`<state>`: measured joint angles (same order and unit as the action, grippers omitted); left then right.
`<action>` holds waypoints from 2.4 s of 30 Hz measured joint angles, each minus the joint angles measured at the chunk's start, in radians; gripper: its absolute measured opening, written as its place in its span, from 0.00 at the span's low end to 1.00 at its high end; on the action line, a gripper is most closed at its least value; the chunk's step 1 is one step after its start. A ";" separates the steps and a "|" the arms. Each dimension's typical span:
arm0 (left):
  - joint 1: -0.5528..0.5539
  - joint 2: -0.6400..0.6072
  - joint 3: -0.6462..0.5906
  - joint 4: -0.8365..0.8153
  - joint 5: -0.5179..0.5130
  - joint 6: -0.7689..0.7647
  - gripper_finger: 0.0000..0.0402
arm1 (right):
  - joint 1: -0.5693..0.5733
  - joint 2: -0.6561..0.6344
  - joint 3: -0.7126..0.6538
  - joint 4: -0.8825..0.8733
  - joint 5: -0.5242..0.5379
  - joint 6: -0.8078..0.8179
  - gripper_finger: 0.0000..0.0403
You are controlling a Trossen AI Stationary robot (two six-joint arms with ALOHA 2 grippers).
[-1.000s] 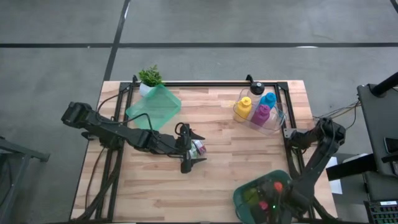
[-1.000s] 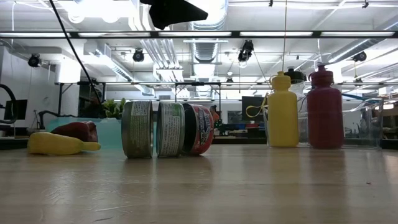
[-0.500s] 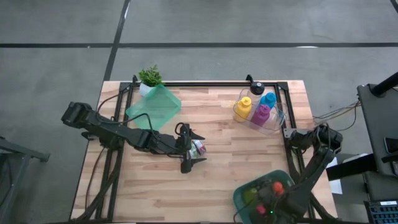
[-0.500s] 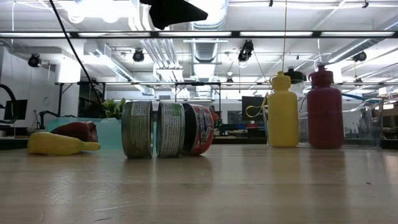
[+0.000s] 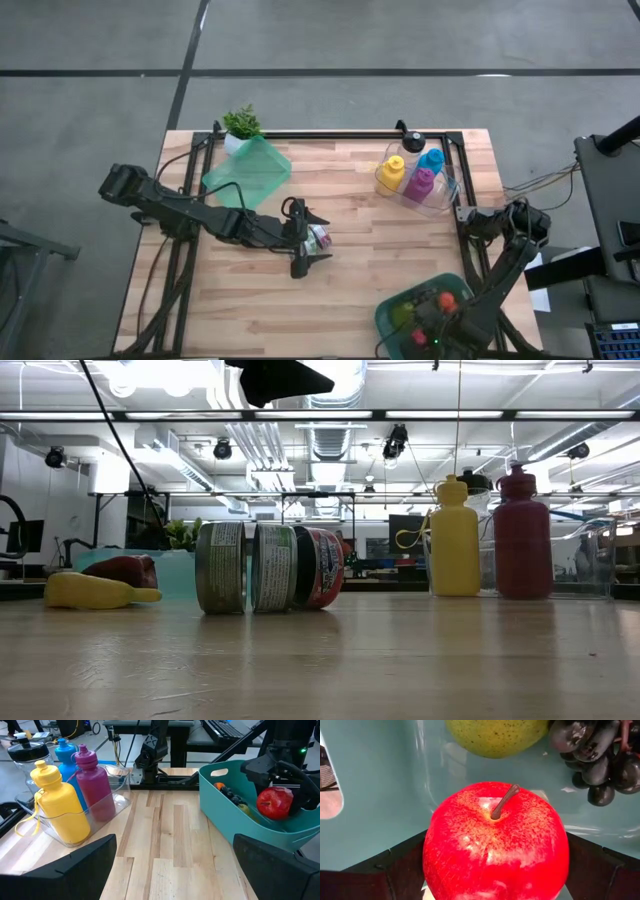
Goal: Pick & Place Food Item
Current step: Put the bottom red apple into the dark green bin, then put the red apple into the dark green bin
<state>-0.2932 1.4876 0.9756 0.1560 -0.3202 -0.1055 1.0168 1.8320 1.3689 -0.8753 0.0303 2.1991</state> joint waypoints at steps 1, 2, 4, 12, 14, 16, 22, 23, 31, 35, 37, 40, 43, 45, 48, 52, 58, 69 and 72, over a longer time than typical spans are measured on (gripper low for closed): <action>0.000 0.000 0.000 0.000 0.000 0.000 1.00 | 0.000 0.000 0.000 0.000 0.000 0.000 0.91; 0.000 0.000 0.000 0.000 0.000 0.000 1.00 | 0.000 0.000 0.000 0.000 0.000 0.000 0.91; 0.000 0.000 0.000 0.000 0.000 0.000 1.00 | 0.000 0.000 0.000 0.000 0.002 0.001 0.91; 0.000 0.000 0.000 0.000 0.000 0.000 1.00 | 0.000 0.000 -0.006 0.001 0.024 -0.008 0.91; 0.000 0.000 0.000 0.000 0.000 0.000 1.00 | 0.000 0.000 -0.006 0.003 0.026 -0.005 0.91; 0.000 0.000 0.000 0.000 0.000 0.000 1.00 | 0.000 0.000 -0.006 0.004 0.027 -0.002 0.91; 0.000 0.000 0.000 0.000 0.000 0.000 1.00 | 0.000 0.000 -0.006 0.000 0.026 0.013 0.91; 0.000 0.000 0.000 0.000 0.000 0.000 1.00 | 0.000 0.000 -0.006 -0.002 0.026 0.021 0.91; 0.000 0.000 0.000 0.000 0.000 0.000 1.00 | 0.000 -0.001 -0.012 -0.037 0.037 0.072 0.91; 0.000 0.000 0.000 0.000 0.000 0.000 1.00 | 0.000 -0.002 -0.024 -0.036 0.053 0.086 0.91; 0.000 0.000 0.000 0.000 0.000 0.000 1.00 | 0.000 -0.002 -0.032 -0.035 0.060 0.128 0.91; 0.000 0.000 0.000 0.000 0.000 0.000 1.00 | 0.002 -0.002 -0.039 -0.028 0.085 0.151 0.91; 0.000 0.000 0.000 0.000 0.000 0.000 1.00 | 0.002 -0.002 -0.042 -0.026 0.123 0.151 0.91; 0.000 0.000 0.000 0.000 0.000 0.000 1.00 | 0.002 -0.002 -0.044 -0.025 0.132 0.153 0.91; 0.000 0.000 0.000 0.000 0.000 0.000 1.00 | 0.003 -0.002 -0.046 -0.026 0.138 0.165 0.91; 0.000 0.000 0.000 0.000 0.000 0.000 1.00 | 0.005 -0.004 -0.046 -0.025 0.147 0.166 0.92; 0.000 0.000 0.000 0.000 0.000 0.000 1.00 | 0.004 -0.006 -0.047 -0.026 0.156 0.169 0.98; 0.000 0.000 0.000 0.000 0.000 0.000 1.00 | 0.008 -0.006 -0.047 -0.003 0.156 0.172 0.99; 0.000 0.000 0.000 0.000 0.000 0.000 1.00 | 0.008 -0.006 -0.047 -0.001 0.156 0.172 0.99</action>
<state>-0.2932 1.4876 0.9756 0.1558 -0.3202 -0.1054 1.0252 1.8263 1.3216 -0.8764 0.1864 2.3712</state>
